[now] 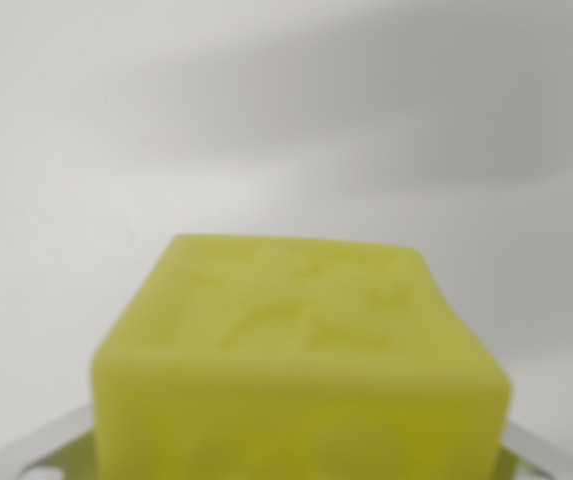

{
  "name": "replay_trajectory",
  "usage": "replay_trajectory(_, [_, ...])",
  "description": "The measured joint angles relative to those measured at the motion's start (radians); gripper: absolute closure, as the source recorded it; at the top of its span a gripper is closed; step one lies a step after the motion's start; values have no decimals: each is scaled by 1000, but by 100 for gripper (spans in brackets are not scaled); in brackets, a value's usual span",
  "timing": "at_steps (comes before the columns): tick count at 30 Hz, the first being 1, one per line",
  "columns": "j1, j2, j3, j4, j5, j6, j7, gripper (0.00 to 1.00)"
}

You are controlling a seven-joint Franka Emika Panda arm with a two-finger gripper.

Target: Pick yellow cube

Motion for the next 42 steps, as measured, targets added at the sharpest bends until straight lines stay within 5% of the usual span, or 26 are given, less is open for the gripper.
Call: replay_trajectory(42, [0, -148, 0, 71, -5, -219, 3, 100])
